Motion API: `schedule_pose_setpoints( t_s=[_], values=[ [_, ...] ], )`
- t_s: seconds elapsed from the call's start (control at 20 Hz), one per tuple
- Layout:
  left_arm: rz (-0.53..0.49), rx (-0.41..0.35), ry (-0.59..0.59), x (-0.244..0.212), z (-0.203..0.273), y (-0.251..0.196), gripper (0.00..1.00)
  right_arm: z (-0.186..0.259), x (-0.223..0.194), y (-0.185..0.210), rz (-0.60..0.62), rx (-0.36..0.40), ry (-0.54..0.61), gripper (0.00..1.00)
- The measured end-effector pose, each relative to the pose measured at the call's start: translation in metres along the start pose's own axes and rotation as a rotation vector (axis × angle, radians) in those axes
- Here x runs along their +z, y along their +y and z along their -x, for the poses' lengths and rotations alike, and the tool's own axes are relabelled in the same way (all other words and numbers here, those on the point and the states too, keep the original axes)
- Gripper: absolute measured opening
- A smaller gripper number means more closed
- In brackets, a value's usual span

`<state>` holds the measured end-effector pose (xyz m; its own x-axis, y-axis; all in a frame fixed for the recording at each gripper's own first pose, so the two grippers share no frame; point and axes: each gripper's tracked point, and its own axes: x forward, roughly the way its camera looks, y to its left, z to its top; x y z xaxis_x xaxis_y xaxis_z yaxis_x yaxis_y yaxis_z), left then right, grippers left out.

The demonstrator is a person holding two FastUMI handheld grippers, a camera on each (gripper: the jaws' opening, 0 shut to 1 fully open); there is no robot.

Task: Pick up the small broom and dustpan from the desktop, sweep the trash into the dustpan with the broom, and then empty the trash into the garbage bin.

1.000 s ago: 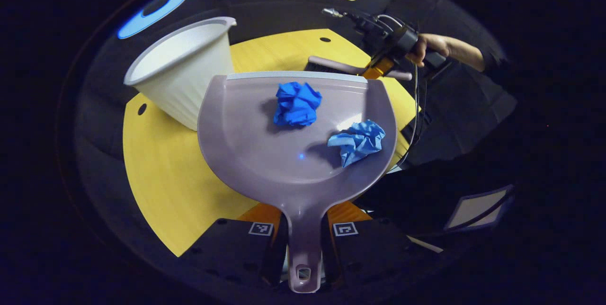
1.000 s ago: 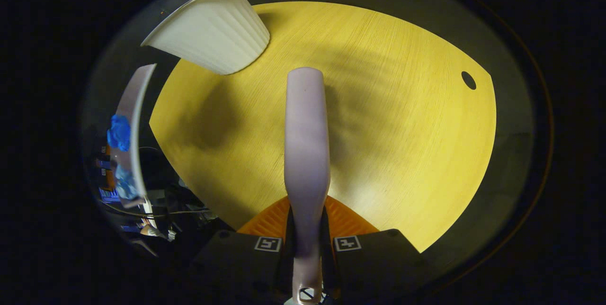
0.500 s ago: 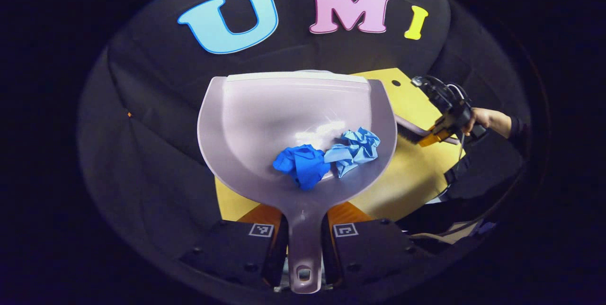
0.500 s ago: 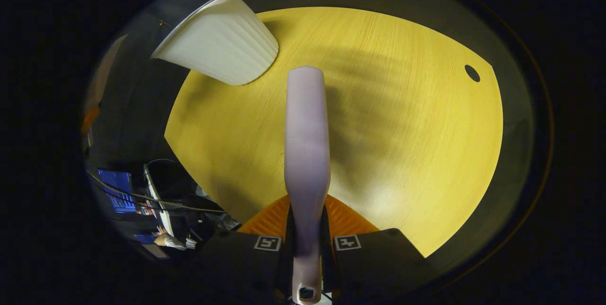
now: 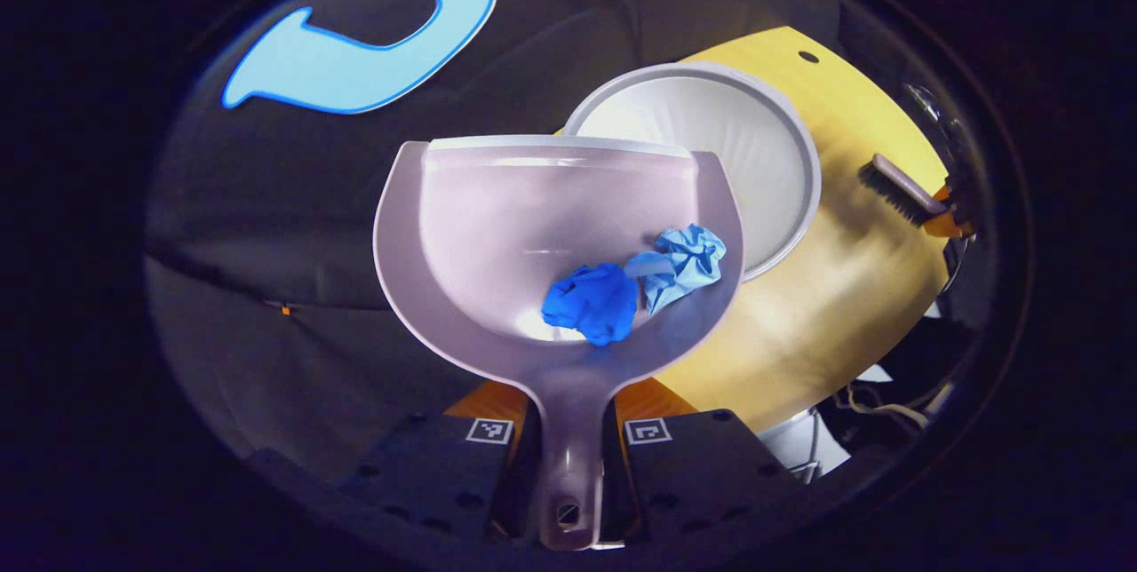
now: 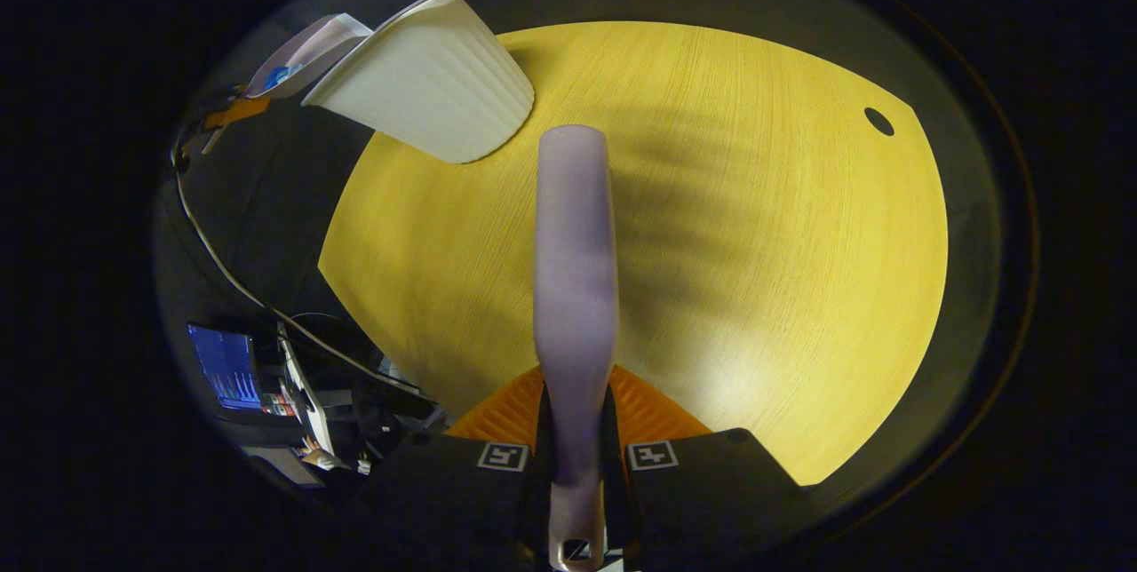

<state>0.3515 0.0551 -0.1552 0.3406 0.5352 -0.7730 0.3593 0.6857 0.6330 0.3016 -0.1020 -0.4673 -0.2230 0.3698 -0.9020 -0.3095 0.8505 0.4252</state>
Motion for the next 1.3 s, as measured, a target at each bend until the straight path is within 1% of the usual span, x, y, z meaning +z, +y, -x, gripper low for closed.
schedule_pose_setpoints(
  t_s=[0.05,0.15,0.25,0.35,0.4,0.45,0.5,0.55,0.6,0.7,0.75,0.9,1.0,1.05,1.15,1.2,1.3],
  values=[
    [-0.057,0.024,0.016,0.001,0.010,-0.002,0.29,-0.001,-0.002,-0.004,0.009,-0.017,-0.004,0.27],
    [-0.181,0.081,0.031,0.013,0.025,-0.007,0.29,0.000,-0.004,-0.006,0.023,-0.025,-0.007,0.27],
    [-0.306,0.146,0.043,0.010,0.015,-0.012,0.30,-0.001,-0.005,-0.010,0.053,-0.036,-0.020,0.27],
    [-0.430,0.235,0.083,0.006,0.012,-0.013,0.30,0.004,-0.009,-0.012,0.074,-0.042,-0.023,0.27],
    [-0.499,0.306,0.096,0.006,0.012,-0.012,0.30,0.006,-0.011,-0.010,0.076,-0.040,-0.025,0.27],
    [-0.564,0.354,0.087,0.006,0.009,-0.010,0.29,0.007,-0.011,-0.011,0.073,-0.036,-0.029,0.27],
    [-0.588,0.381,0.080,0.004,0.008,-0.011,0.30,0.007,-0.012,-0.011,0.069,-0.033,-0.033,0.27],
    [-0.575,0.372,0.077,0.000,0.010,-0.002,0.29,0.007,-0.014,-0.012,0.069,-0.034,-0.033,0.26],
    [-0.539,0.352,0.070,-0.004,0.008,0.006,0.30,0.006,-0.016,-0.012,0.067,-0.036,-0.032,0.26],
    [-0.471,0.346,0.019,-0.006,0.005,0.010,0.29,0.005,-0.020,-0.015,0.066,-0.041,-0.024,0.26],
    [-0.427,0.343,-0.017,-0.007,0.009,0.004,0.29,0.006,-0.022,-0.016,0.065,-0.048,-0.026,0.26],
    [-0.278,0.257,-0.141,-0.008,0.015,-0.023,0.29,0.011,-0.034,-0.021,0.033,-0.073,-0.046,0.26],
    [-0.177,0.230,-0.278,0.009,0.027,-0.036,0.30,0.015,-0.044,-0.028,0.006,-0.092,-0.046,0.26],
    [-0.117,0.202,-0.337,0.019,0.031,-0.044,0.29,0.016,-0.045,-0.030,-0.017,-0.099,-0.057,0.27],
    [-0.065,0.104,-0.463,0.032,0.043,-0.075,0.29,0.023,-0.047,-0.024,-0.089,-0.071,-0.086,0.26],
    [-0.047,0.053,-0.525,0.035,0.047,-0.094,0.28,0.026,-0.046,-0.022,-0.124,-0.070,-0.106,0.27],
    [0.009,-0.067,-0.619,0.043,0.056,-0.149,0.29,0.030,-0.048,-0.024,-0.176,-0.078,-0.138,0.27]
  ],
)
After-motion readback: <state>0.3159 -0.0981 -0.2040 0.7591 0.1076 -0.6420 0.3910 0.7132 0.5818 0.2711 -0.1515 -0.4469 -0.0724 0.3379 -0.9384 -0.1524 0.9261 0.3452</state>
